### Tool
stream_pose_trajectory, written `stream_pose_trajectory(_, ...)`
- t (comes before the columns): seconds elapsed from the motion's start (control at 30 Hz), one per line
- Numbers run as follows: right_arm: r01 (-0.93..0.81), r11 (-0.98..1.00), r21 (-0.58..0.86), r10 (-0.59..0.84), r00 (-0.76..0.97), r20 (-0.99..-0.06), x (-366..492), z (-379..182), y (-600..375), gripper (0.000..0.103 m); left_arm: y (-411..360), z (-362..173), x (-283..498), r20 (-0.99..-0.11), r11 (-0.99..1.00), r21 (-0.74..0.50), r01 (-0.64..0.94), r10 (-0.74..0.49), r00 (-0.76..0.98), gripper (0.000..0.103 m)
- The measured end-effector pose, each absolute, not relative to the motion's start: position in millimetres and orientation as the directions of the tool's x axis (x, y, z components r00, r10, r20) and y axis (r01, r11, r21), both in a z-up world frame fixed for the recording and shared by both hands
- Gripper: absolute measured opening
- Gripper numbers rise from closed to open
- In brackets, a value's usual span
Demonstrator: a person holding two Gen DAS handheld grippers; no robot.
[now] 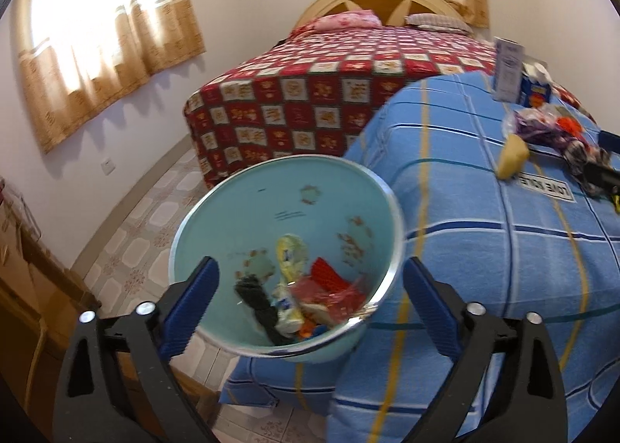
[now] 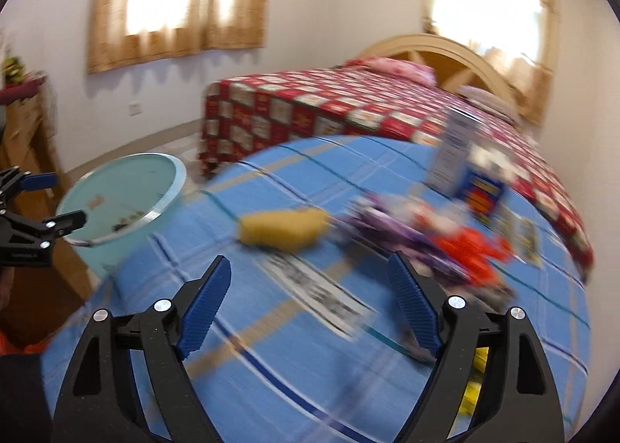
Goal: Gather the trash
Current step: 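Move both tools back over the table toward the sponge and yellow bag, then grasp the yellow sponge with the left gripper while the right grasps the yellow bag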
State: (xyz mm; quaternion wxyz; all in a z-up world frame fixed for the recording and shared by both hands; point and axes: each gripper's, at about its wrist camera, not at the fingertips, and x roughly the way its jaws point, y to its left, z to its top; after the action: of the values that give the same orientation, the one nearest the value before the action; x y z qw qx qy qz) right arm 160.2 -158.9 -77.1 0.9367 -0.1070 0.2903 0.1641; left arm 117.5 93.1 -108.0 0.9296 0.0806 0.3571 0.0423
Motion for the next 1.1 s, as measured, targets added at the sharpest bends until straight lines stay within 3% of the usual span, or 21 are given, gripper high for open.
stream_pose_trajectory(0.57,0.026,0.998,-0.057,-0.056,0.796,-0.602,141,-101,-319,0.09,-22,-104,175,-0.659,0.983,0.138,0.122,-0.001,0.752,0.097)
stream_pose_trajectory(0.83,0.086,0.996,-0.005,-0.071,0.786,-0.614,137,-109,-355,0.091,-57,-111,200,-0.674,0.971,0.163,0.175,-0.019,0.739,0.095)
stream_pose_trajectory(0.9,0.086,0.996,0.003,-0.066,0.785,-0.616,136,-110,-357,0.091,-62,-113,207,-0.683,0.969,0.156,0.194,-0.036,0.729,0.085)
stream_pose_trajectory(1.03,0.079,0.997,0.013,-0.054,0.788,-0.613,135,-110,-357,0.091,-67,-120,216,-0.724,0.959,0.123,0.257,-0.09,0.684,0.031)
stream_pose_trajectory(1.1,0.073,0.997,0.017,-0.047,0.789,-0.612,135,-109,-355,0.091,-66,-122,213,-0.731,0.955,0.108,0.275,-0.112,0.673,0.02)
